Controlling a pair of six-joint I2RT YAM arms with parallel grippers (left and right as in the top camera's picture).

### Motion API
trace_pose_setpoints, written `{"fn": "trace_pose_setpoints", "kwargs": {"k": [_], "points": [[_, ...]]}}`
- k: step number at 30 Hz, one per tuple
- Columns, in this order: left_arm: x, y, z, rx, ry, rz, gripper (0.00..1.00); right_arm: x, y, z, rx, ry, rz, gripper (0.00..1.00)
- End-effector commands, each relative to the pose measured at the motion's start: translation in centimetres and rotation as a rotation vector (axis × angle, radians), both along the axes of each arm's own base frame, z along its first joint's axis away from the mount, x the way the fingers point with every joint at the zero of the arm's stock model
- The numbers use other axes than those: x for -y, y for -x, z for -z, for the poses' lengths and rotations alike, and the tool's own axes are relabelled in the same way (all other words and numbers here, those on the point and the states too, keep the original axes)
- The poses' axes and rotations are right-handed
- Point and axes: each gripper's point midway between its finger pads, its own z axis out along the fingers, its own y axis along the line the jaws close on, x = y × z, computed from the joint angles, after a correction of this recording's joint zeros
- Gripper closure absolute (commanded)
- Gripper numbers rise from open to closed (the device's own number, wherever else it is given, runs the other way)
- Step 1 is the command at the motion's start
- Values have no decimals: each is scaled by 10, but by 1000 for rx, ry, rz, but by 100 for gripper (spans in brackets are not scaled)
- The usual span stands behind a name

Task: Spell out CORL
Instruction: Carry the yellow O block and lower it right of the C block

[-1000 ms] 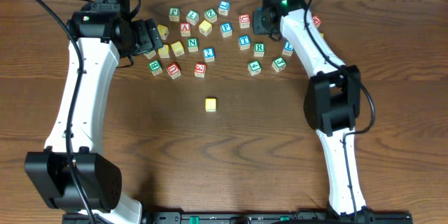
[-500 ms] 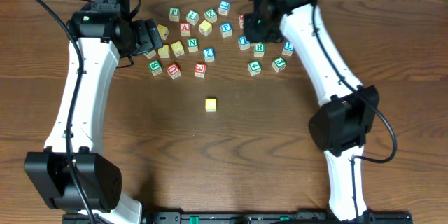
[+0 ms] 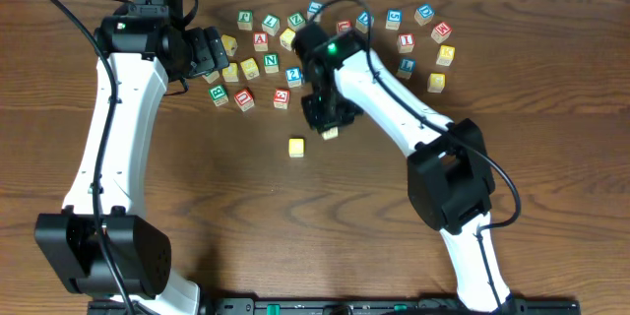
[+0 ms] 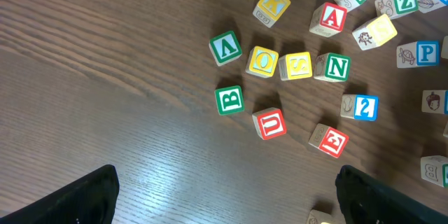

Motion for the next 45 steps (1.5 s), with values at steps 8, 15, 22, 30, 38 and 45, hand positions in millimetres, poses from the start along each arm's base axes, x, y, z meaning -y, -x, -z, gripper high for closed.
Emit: {"fn": "trace_pose_setpoints", "kwargs": {"k": [8, 15, 22, 30, 38, 45], "points": [[0, 0, -2, 5, -3, -5, 2, -14, 28, 37, -33, 18, 70, 81], [0, 0, -2, 5, -3, -5, 2, -21, 26, 41, -19, 0, 126, 82], [0, 0, -2, 5, -3, -5, 2, -26, 25, 43, -11, -10, 161, 77], [0, 0, -2, 5, -3, -5, 2, -31, 30, 42, -33, -35, 156, 70], [0, 0, -2, 5, -3, -5, 2, -29, 33, 42, -43, -24, 135, 53], [0, 0, -2, 5, -3, -5, 2, -27, 29, 42, -31, -24, 129, 54]]}}
